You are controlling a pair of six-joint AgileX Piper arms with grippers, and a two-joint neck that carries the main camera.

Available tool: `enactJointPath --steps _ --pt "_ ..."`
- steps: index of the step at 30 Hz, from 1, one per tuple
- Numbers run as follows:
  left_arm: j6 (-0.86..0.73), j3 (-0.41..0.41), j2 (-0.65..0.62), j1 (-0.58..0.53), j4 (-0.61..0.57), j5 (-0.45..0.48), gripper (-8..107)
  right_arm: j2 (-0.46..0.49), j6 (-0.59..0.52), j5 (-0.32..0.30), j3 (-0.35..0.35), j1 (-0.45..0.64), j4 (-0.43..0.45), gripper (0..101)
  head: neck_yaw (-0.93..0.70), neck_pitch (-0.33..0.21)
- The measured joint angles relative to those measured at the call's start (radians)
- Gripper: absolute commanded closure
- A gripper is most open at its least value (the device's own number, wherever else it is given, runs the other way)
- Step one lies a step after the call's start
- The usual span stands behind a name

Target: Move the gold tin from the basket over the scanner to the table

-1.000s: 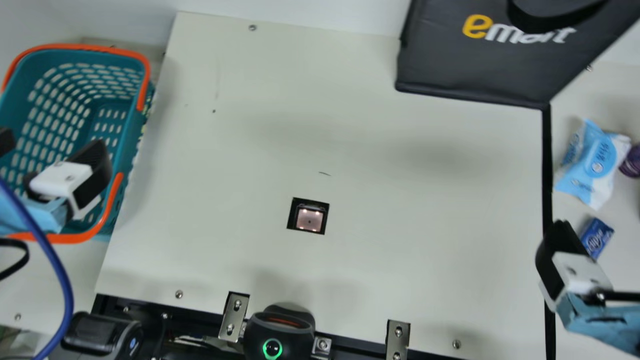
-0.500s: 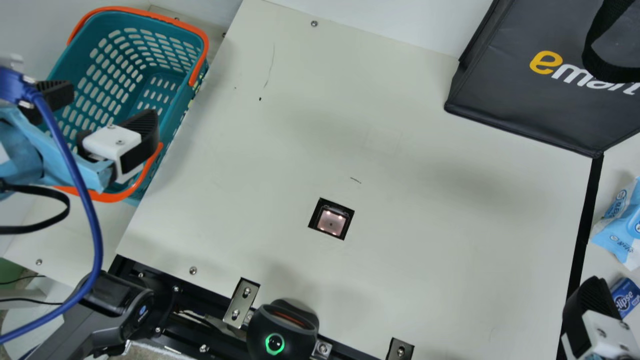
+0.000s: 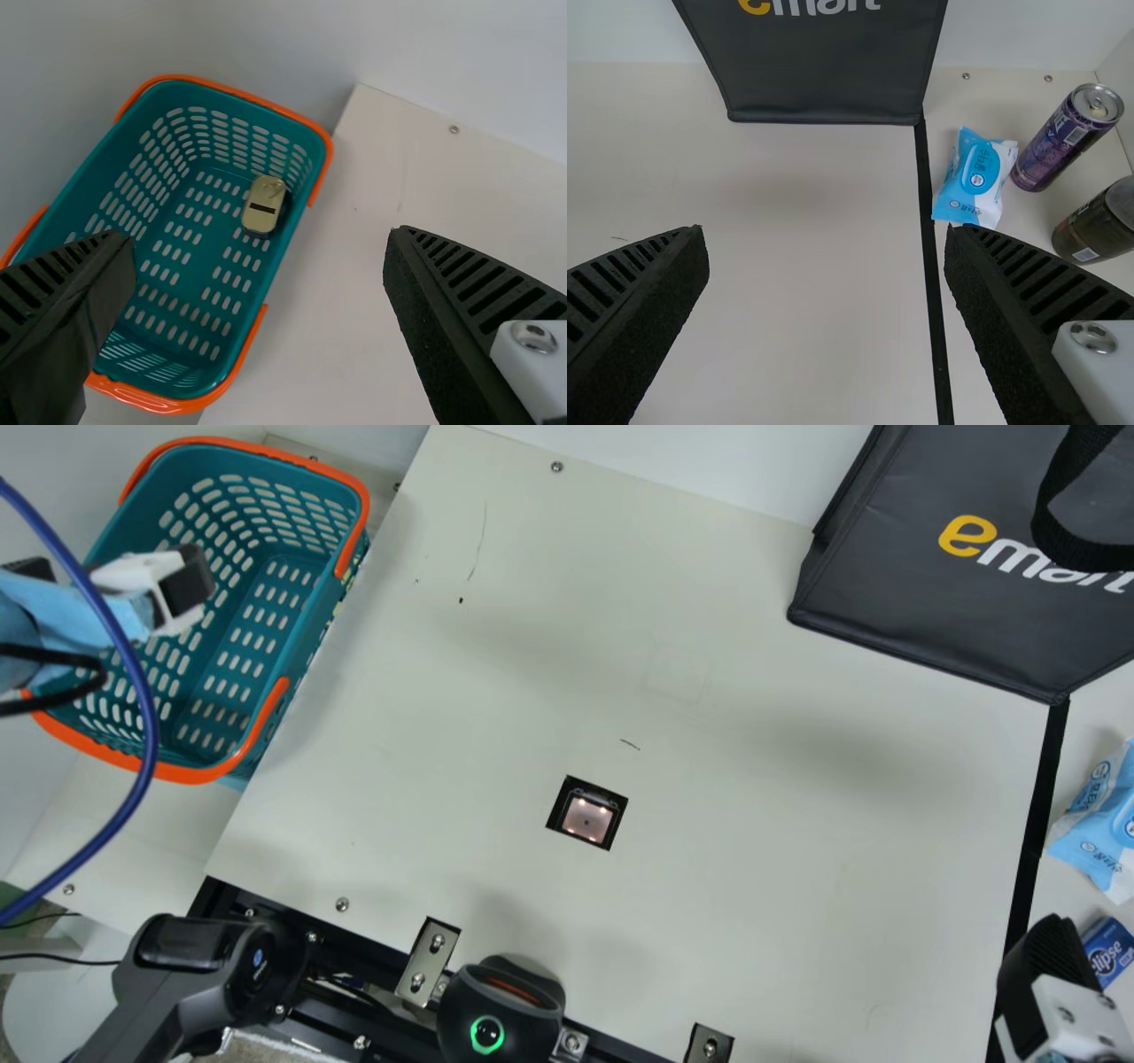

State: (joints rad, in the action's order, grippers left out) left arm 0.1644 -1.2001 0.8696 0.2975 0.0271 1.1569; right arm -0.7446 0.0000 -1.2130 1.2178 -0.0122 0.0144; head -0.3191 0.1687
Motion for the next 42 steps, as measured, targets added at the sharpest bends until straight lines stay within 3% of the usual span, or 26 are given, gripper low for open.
enactJointPath --steps 8,19,30,42 --pt "-0.115 0.002 0.09 0.236 -0.086 -0.053 9 0.0 0.0 0.0 0.0 0.0 0.0 6 0.002 -0.002" --pt "-0.451 -0.024 0.267 0.464 -0.262 -0.086 9 0.0 0.0 0.0 0.0 0.0 0.0 6 0.0 0.0" --pt "-0.75 -0.075 0.49 0.477 -0.335 -0.086 9 0.0 0.0 0.0 0.0 0.0 0.0 6 0.0 -0.002" --pt "-0.852 -0.155 0.766 0.401 -0.341 -0.143 9 0.0 0.0 0.0 0.0 0.0 0.0 6 0.002 0.0"
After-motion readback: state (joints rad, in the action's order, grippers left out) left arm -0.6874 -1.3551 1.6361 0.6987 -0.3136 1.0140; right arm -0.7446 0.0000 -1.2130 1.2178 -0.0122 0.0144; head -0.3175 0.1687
